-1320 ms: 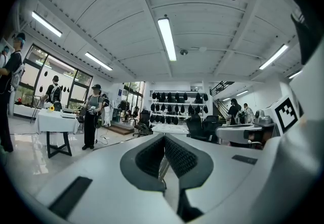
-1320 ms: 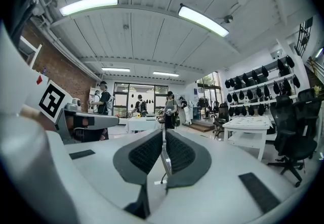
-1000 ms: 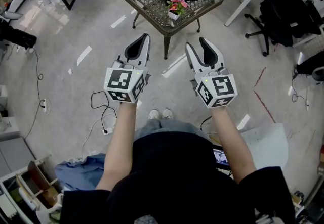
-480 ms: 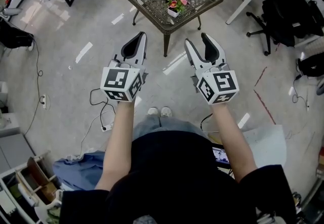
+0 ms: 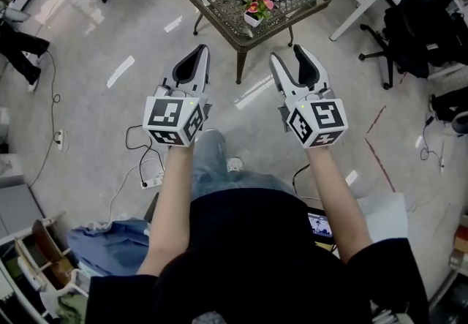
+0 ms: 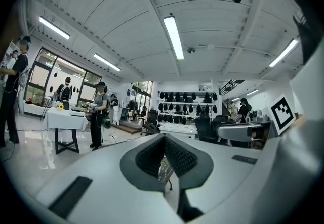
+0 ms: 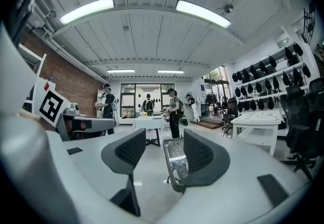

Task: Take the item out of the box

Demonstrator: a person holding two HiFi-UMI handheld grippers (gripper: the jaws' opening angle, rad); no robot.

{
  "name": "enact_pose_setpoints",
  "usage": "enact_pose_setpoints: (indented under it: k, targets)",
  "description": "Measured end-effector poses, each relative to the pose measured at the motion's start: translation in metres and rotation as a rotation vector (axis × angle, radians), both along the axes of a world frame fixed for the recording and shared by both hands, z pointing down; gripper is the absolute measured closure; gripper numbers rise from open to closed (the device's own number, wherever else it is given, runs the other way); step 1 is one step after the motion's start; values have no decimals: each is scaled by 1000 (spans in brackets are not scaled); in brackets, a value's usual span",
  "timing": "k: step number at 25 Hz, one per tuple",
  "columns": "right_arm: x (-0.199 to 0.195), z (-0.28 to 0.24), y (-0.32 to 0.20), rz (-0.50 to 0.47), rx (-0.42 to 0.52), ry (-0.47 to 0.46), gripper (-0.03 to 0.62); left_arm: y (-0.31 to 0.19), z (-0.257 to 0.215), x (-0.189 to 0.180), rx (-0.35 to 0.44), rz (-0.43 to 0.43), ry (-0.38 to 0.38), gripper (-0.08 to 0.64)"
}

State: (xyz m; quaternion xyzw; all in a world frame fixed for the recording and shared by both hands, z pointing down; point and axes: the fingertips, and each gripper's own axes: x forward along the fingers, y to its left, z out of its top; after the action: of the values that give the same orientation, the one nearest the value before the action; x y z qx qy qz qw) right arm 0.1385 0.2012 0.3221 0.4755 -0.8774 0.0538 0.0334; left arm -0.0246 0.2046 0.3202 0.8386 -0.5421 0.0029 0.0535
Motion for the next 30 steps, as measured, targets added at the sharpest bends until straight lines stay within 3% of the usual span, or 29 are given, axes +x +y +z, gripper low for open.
enact_pose_setpoints:
  k: [12,23,30]
  targets:
    - [-11,11,-70,25,10,-7,376,-75,6,-22,17,9,-10,540]
    - [-44,23,-221,115,-35,18,376,-246,20,-54,-22,87,39,540]
    - [-59,15,-313,175,-59,10,376,-345,17,-51,-48,194,17,540]
